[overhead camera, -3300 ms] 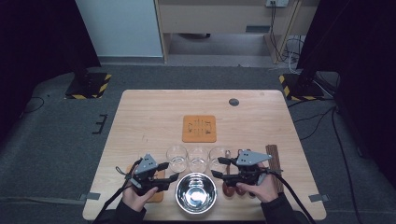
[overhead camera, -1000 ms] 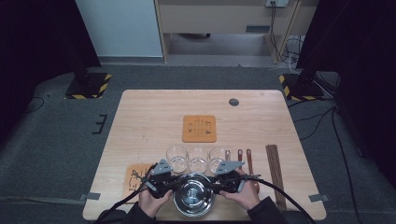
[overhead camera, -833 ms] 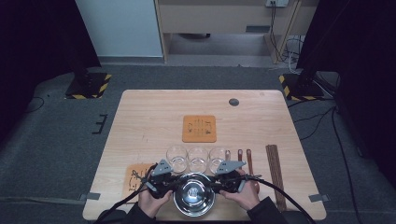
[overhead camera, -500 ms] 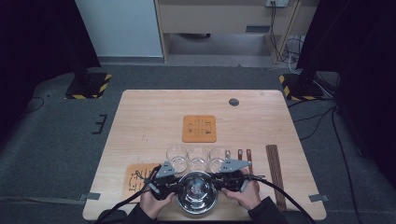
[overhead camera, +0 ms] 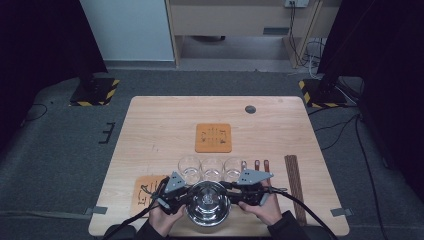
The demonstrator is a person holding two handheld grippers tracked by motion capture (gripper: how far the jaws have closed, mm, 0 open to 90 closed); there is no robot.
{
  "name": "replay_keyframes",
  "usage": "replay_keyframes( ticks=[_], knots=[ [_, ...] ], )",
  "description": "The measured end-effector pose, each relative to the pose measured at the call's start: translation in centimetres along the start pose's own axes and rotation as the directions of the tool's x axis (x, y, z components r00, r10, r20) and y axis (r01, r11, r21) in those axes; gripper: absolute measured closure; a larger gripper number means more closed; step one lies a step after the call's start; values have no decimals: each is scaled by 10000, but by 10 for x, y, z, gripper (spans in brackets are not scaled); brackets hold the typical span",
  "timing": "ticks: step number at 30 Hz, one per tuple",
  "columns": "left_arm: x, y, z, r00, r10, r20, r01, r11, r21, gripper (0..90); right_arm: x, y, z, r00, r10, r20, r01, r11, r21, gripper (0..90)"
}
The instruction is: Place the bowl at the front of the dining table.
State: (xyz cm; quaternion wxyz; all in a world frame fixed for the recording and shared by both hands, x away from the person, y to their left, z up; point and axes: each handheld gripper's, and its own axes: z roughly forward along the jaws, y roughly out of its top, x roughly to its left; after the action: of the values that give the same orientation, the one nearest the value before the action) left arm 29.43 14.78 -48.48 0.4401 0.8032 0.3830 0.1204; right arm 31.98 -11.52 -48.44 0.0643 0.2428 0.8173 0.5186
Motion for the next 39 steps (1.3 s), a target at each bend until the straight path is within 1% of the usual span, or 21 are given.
replay_keyframes(
  ticks=[5, 7, 11, 13, 14, 17, 19, 20, 21, 22, 26, 27, 30, 32, 34, 36, 37, 38, 39],
  knots=[
    [2, 4, -8, 9999, -136, -83, 133, 9992, -381, 842, -1, 5, -8, 10000, 28, 88, -23, 9986, -537, 647],
    [3, 5, -10, 9998, -162, -121, 156, 9986, -514, 842, -1, 7, -10, 10000, 63, 52, -59, 9970, -772, 631],
    [5, 9, -15, 9995, -263, -165, 249, 9966, -789, 842, -1, 12, -16, 9998, 126, 148, -106, 9916, -1288, 552],
    [6, 12, -18, 9994, -241, -261, 216, 9954, -930, 842, -1, 13, -18, 9996, 154, 250, -115, 9887, -1497, 538],
    [6, 12, -19, 9993, -248, -287, 219, 9949, -980, 842, -2, 15, -21, 9993, 170, 347, -109, 9853, -1706, 507],
    [7, 16, -22, 9993, -261, -282, 226, 9931, -1152, 842, -4, 17, -25, 9983, 164, 551, -51, 9798, -1998, 467],
    [7, 19, -25, 9991, -235, -348, 189, 9918, -1264, 842, -5, 19, -29, 9978, 148, 646, -10, 9781, -2082, 440],
    [8, 20, -26, 9990, -240, -370, 189, 9911, -1319, 842, -7, 20, -31, 9969, 119, 775, 54, 9756, -2196, 424],
    [9, 22, -26, 9994, -129, -327, 79, 9888, -1487, 842, -8, 21, -34, 9959, 120, 891, 87, 9735, -2284, 401],
    [10, 23, -27, 9992, -166, -371, 108, 9885, -1511, 842, -10, 22, -37, 9947, 132, 1024, 112, 9720, -2347, 382],
    [14, 26, -30, 9984, -274, -487, 191, 9864, -1635, 842, -18, 23, -48, 9875, 378, 1533, 45, 9638, -2664, 360],
    [16, 28, -31, 9982, -299, -516, 210, 9859, -1659, 842, -21, 23, -51, 9846, 434, 1694, 49, 9615, -2749, 350],
    [21, 32, -33, 9978, -402, -530, 299, 9827, -1826, 842, -30, 21, -59, 9717, 600, 2285, 81, 9581, -2862, 333],
    [23, 35, -34, 9977, -418, -530, 306, 9801, -1962, 842, -34, 20, -62, 9663, 693, 2479, 44, 9585, -2849, 333],
    [25, 38, -36, 9972, -509, -552, 386, 9780, -2051, 842, -40, 18, -65, 9579, 877, 2733, -53, 9574, -2886, 321],
    [27, 43, -36, 9969, -566, -553, 429, 9736, -2243, 842, -46, 15, -68, 9460, 1078, 3056, -169, 9582, -2855, 318],
    [28, 44, -37, 9966, -604, -566, 461, 9730, -2263, 842, -50, 13, -71, 9355, 1169, 3333, -213, 9606, -2771, 317],
    [28, 46, -37, 9966, -616, -551, 474, 9719, -2306, 842, -53, 11, -72, 9281, 1190, 3529, -195, 9618, -2731, 313],
    [29, 47, -37, 9965, -638, -543, 493, 9707, -2352, 842, -56, 10, -74, 9177, 1214, 3783, -179, 9639, -2658, 309]
  ],
)
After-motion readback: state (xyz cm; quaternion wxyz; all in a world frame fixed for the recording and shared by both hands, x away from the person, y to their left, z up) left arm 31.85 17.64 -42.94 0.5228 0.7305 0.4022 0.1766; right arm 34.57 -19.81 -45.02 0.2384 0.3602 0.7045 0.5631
